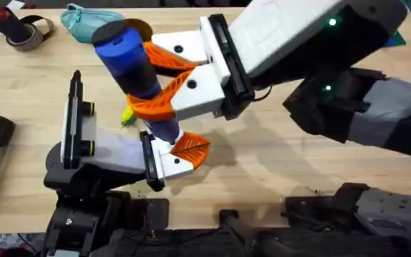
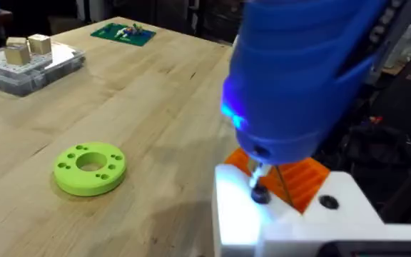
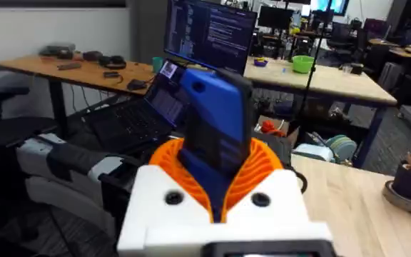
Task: Pick up the gripper from the table and insert it into the empty holder that is missing its gripper. Then pick up a screw, insert it into the mounting hole, and use the screwdriver to tighten it. Finally, clean up the table by picking up the vegetable and placing it into the bucket.
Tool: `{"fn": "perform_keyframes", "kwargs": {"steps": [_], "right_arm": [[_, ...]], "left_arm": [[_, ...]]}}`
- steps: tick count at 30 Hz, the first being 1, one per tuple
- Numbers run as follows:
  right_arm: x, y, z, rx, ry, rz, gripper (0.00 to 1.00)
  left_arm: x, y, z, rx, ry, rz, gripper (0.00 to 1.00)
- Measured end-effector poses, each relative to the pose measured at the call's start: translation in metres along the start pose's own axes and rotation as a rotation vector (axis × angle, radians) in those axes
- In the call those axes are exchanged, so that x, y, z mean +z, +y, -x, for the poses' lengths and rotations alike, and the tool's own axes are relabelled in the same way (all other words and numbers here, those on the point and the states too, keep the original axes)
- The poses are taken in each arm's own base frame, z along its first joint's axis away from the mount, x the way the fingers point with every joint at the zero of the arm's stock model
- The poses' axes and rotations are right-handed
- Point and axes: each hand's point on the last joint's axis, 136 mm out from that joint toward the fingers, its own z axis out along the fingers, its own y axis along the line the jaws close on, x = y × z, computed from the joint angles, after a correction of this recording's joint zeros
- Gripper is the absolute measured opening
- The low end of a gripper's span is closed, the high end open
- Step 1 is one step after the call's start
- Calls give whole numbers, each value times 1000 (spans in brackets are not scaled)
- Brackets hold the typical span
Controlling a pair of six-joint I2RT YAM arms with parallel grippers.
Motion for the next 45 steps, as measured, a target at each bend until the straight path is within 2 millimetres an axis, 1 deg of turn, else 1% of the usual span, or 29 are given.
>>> {"fn": "perform_keyframes", "kwargs": {"steps": [12,45], "right_arm": [[4,5,2,-4,-7,16,44],[2,4,0,-3,-6,11,43]], "left_arm": [[0,0,0,0,0,0,17],[0,0,0,0,0,0,17]]}}
